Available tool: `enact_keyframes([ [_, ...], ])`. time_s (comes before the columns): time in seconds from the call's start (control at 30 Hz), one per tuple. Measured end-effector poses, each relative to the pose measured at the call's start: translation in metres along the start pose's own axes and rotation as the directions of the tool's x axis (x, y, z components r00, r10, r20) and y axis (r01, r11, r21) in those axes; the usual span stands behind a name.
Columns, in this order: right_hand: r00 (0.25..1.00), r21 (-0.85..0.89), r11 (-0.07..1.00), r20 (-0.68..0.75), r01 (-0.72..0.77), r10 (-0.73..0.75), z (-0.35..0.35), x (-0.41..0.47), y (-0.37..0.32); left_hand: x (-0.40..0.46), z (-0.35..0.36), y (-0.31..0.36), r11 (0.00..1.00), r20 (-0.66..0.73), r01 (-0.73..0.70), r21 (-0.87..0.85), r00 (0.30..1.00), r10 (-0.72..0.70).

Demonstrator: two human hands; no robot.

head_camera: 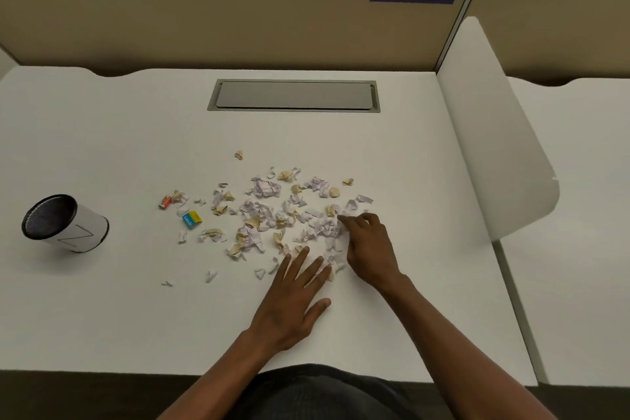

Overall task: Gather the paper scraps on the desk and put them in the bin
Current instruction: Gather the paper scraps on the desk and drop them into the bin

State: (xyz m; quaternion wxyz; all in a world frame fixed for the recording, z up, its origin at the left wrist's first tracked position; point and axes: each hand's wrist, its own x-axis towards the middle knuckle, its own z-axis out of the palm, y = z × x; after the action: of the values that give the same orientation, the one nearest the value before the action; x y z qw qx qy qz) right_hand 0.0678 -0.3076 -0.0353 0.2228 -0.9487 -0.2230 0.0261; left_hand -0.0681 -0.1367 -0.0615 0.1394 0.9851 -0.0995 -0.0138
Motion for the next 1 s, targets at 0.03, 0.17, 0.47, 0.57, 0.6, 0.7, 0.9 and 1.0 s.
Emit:
enact_keyframes([
  [0.03, 1.000, 0.000, 1.000, 0.013, 0.017, -0.017, 0.003, -0.006, -0.001, -0.002, -0.001, 0.000, 1.000, -0.021, 0.008, -0.015, 1.000, -0.009],
  [0.17, 0.997, 0.137, 0.989, -0.066, 0.059, -0.050, 0.010, -0.023, -0.005, -0.005, -0.013, -0.007, 0.979, -0.163, 0.132, -0.154, 0.974, -0.157],
  [0.47, 0.974, 0.011, 0.974, 0.003, 0.226, -0.226, 0.017, 0.009, -0.021, -0.020, -0.013, -0.042, 0.868, -0.121, 0.426, -0.254, 0.877, -0.465],
  [0.57, 0.958, -0.046, 0.961, 0.104, 0.274, -0.268, 0.025, 0.006, -0.023, -0.022, -0.008, -0.036, 0.915, -0.078, 0.357, -0.187, 0.923, -0.376],
  [0.6, 0.956, -0.045, 0.959, 0.105, 0.278, -0.273, 0.025, 0.003, -0.023, -0.021, -0.008, -0.034, 0.919, -0.059, 0.347, -0.186, 0.930, -0.363],
  [0.7, 0.969, 0.041, 0.968, 0.000, 0.248, -0.248, 0.020, -0.010, -0.019, -0.017, -0.007, -0.026, 0.923, -0.035, 0.315, -0.219, 0.943, -0.330],
  [0.9, 0.990, 0.138, 0.987, -0.107, -0.077, 0.092, 0.001, -0.017, -0.002, -0.003, -0.006, -0.021, 0.921, -0.076, 0.272, -0.278, 0.950, -0.303],
  [1.0, 0.996, 0.049, 0.996, 0.034, -0.080, 0.079, 0.001, -0.019, 0.002, 0.008, -0.006, -0.018, 0.923, -0.093, 0.245, -0.296, 0.955, -0.283],
])
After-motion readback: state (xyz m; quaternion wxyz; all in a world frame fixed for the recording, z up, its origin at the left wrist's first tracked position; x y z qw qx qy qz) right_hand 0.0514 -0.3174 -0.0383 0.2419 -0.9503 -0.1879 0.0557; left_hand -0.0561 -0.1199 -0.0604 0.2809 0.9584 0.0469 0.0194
